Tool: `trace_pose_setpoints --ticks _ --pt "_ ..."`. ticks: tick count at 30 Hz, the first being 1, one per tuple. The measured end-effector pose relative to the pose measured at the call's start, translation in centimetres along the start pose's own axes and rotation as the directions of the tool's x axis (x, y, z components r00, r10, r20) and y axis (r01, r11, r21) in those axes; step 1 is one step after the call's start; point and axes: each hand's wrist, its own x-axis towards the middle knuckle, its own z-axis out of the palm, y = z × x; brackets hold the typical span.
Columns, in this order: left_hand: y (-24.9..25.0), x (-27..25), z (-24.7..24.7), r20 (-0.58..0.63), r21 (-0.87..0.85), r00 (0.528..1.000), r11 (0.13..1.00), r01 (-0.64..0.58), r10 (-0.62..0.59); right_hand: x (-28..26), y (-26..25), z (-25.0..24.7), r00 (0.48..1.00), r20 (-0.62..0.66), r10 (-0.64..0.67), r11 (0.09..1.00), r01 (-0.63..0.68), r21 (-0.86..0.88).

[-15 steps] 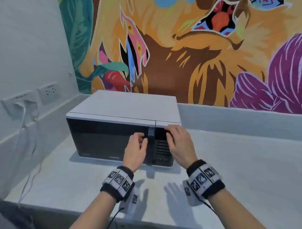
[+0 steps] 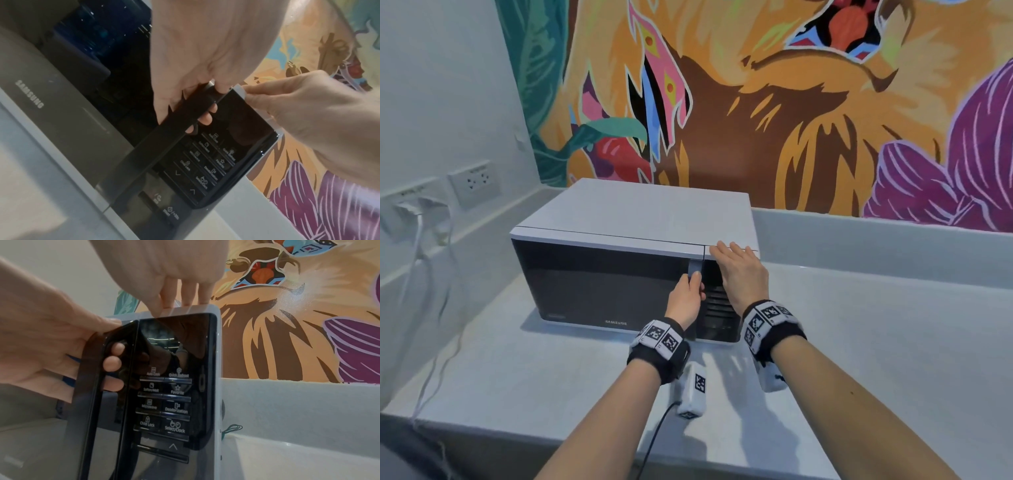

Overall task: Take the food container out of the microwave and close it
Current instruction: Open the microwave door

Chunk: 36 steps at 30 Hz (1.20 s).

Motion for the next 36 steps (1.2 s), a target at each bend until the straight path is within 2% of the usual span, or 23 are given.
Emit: trace_pose_setpoints --ticks 4,10,15,17,19,20,21,23,25,26,28,30,33,35,36 --pt "0.5 -0.3 -0.1 0.004 0.017 1.0 1.0 -0.007 0.007 0.1 0.0 -0.2 0.999 0.035 -0.003 1.0 0.003 0.01" --pt "-0.8 -2.6 -1.3 0.03 0.01 0.999 1.0 -0.028 0.027 0.1 0.3 0.1 1.0 0.013 -0.012 0.997 0.011 0.078" --pt "-0.4 -3.4 -1.9 0.064 0.025 0.998 1.0 -0.008 0.006 0.1 0.2 -1.0 0.996 0.085 -0.011 0.995 0.002 0.098" --pt "-0.3 -3.9 -2.3 0.085 0.063 0.996 0.998 0.007 -0.012 0.0 0.1 -1.2 0.994 0.104 -0.02 0.996 0.01 0.094" --pt "0.0 -4.6 -2.8 0.08 0.201 0.996 0.98 0.014 -0.03 -0.2 0.0 -1.4 0.99 0.14 -0.028 0.995 0.014 0.094" --pt "0.4 -4.9 -2.9 0.03 0.337 1.0 0.941 -0.002 -0.009 -0.3 0.0 -1.5 0.987 0.161 -0.029 0.995 0.013 0.099" --pt "1.0 -5.3 -2.9 -0.059 0.504 0.997 0.863 -0.019 0.056 -0.3 0.1 -1.6 0.983 0.179 -0.031 0.995 0.013 0.104" --pt "3.0 -6.3 -2.8 -0.21 0.718 0.935 0.694 -0.051 0.285 -0.4 0.2 -1.7 0.977 0.21 -0.042 0.994 0.02 0.109" --pt "4.3 -6.1 -2.4 -0.182 0.808 0.844 0.566 -0.165 0.505 -0.5 0.2 -1.8 0.972 0.231 -0.048 0.993 0.021 0.115" --pt "4.6 -5.6 -2.3 -0.122 0.83 0.82 0.51 -0.224 0.559 -0.7 0.1 -1.8 0.97 0.24 -0.045 0.993 0.017 0.116" --pt "4.6 -4.6 -2.3 0.023 0.851 0.875 0.451 -0.271 0.483 -1.1 0.0 -1.9 0.97 0.241 -0.033 0.992 0.003 0.125" --pt "4.1 -4.4 -2.4 0.092 0.884 0.924 0.397 -0.247 0.37 -1.8 -0.4 -2.0 0.982 0.187 -0.027 0.987 -0.003 0.16" --pt "4.0 -6.2 -3.2 0.066 0.897 0.915 0.379 -0.229 0.397 -3.6 -1.6 -1.7 0.999 0.029 -0.042 0.965 0.033 0.259" --pt "4.0 -8.3 -4.3 0.03 0.892 0.899 0.395 -0.222 0.438 -5.0 -2.6 -1.1 0.998 0.034 -0.055 0.941 0.041 0.337" --pt "3.8 -9.6 -5.0 0.012 0.903 0.887 0.376 -0.208 0.462 -5.5 -3.1 -0.7 0.996 0.065 -0.068 0.927 0.039 0.373"
